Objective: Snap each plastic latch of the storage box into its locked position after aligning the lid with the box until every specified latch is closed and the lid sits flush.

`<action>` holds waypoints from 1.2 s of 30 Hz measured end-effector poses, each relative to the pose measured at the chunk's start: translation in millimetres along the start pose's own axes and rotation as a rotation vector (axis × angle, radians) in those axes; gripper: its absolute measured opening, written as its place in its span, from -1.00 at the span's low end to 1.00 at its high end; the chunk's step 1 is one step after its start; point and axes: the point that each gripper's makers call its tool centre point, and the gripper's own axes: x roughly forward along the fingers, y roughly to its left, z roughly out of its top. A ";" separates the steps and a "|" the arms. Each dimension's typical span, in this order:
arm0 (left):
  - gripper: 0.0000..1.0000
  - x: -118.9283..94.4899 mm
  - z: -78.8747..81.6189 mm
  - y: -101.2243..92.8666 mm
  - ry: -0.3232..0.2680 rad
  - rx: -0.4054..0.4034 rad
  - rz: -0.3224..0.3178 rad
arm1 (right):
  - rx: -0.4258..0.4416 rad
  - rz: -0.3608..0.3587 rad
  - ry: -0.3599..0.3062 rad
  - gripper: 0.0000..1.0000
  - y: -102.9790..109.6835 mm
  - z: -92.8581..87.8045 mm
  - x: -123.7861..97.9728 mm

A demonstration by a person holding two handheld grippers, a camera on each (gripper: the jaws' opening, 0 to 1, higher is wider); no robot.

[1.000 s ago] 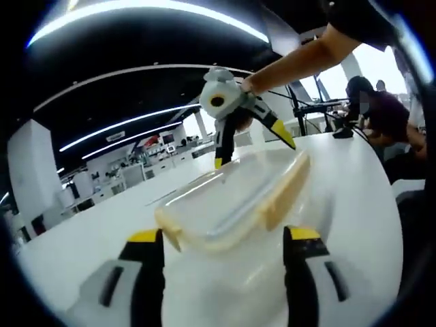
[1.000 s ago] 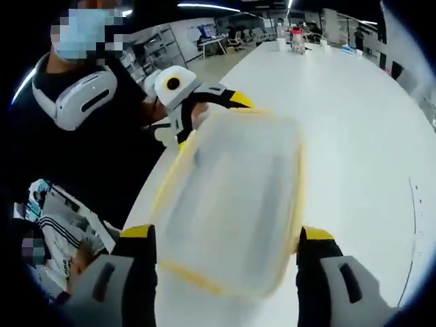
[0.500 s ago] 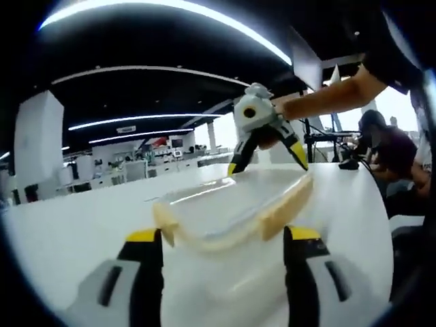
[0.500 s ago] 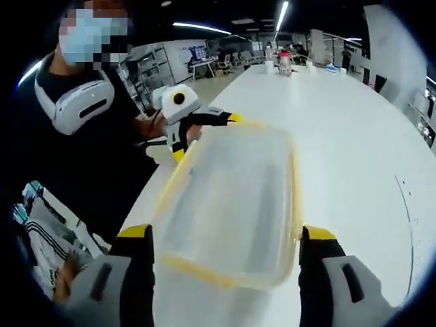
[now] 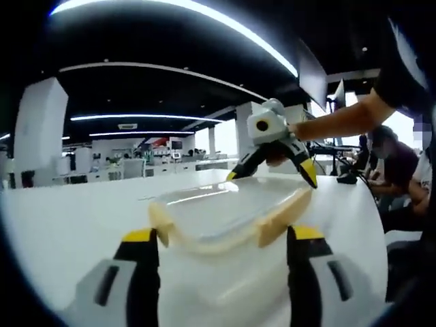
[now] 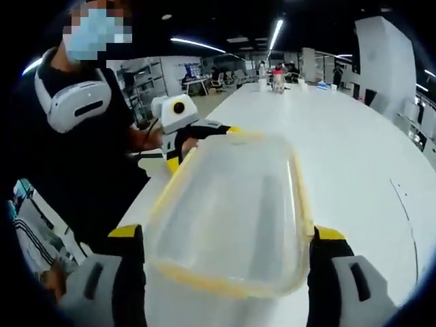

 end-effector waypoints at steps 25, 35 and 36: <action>0.42 3.3 -0.4 -1.3 0.060 -0.037 0.031 | -0.005 -0.020 -0.021 1.00 7.9 3.2 10.6; 0.49 4.6 0.7 -0.7 0.014 -0.011 0.024 | -0.031 -0.041 -0.093 1.00 10.9 7.4 9.2; 0.50 4.8 0.5 -0.7 0.017 -0.011 0.025 | -0.031 -0.041 -0.095 1.00 11.0 7.6 9.4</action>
